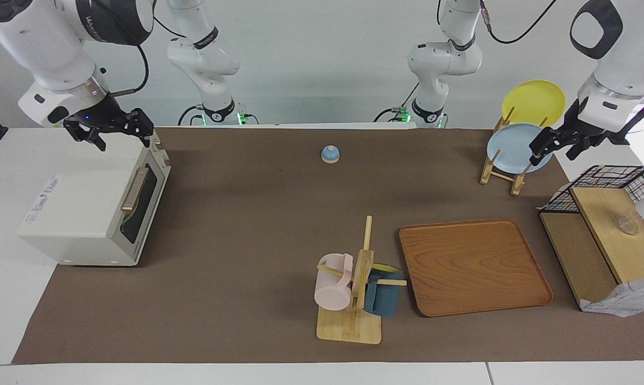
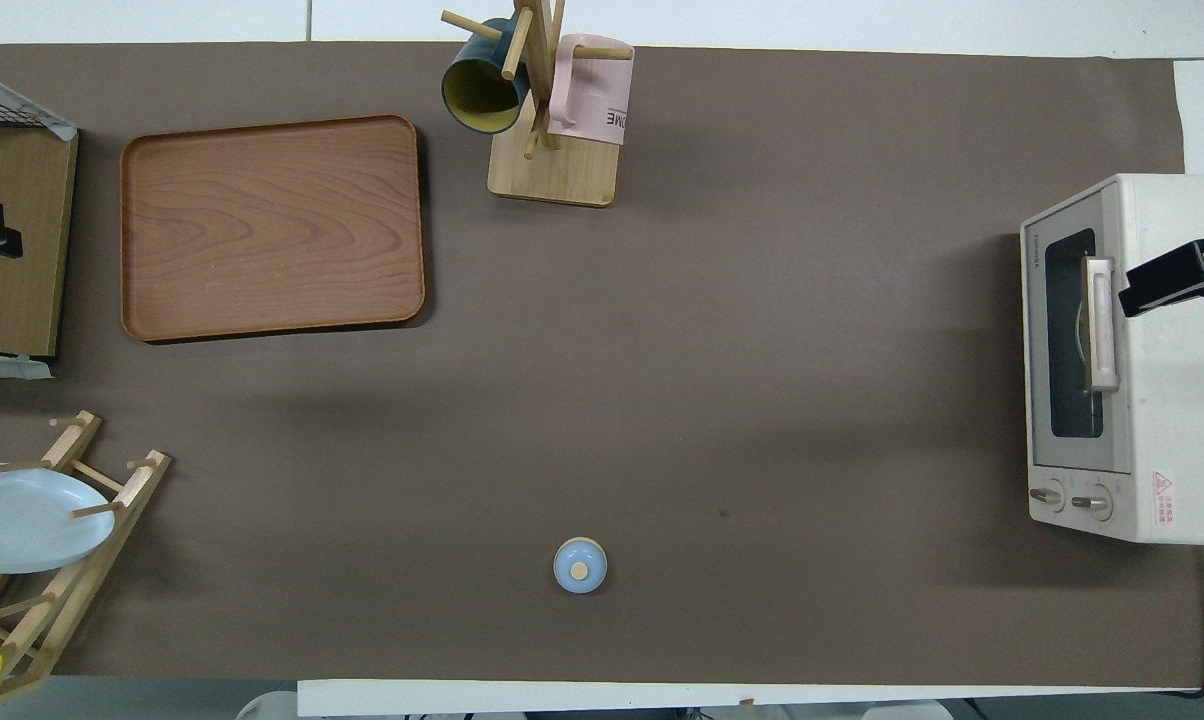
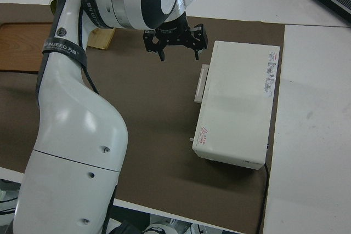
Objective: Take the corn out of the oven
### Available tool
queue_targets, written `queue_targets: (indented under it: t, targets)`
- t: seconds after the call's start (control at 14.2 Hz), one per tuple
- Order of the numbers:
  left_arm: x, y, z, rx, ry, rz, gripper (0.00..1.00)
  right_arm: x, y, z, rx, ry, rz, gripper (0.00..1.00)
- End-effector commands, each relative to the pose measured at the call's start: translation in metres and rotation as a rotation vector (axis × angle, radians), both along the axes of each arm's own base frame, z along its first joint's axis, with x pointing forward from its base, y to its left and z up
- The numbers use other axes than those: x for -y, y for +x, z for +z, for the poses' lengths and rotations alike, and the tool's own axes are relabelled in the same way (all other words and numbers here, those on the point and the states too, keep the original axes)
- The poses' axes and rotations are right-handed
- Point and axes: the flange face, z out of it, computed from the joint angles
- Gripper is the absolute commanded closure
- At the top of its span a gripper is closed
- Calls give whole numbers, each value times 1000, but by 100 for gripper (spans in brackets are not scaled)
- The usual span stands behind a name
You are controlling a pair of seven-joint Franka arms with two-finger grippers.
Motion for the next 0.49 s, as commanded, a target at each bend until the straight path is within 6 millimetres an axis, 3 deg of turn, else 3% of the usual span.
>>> queue_targets:
  t: [0.0,0.28,0.35,0.42]
  targets:
    - [-2,-4,3,8,-8,-6,0,1,-5,-2,10,12,-19,0]
    - [-2,-4,4,10,-8,-6,0,1,-7,1,10,13,3,0]
    - [-3,-4,4,10,-8,-4,0,1,-6,-1,12,15,25,6]
    - [-3,-4,4,10,-8,-4,0,2,-4,-2,22,15,42,32]
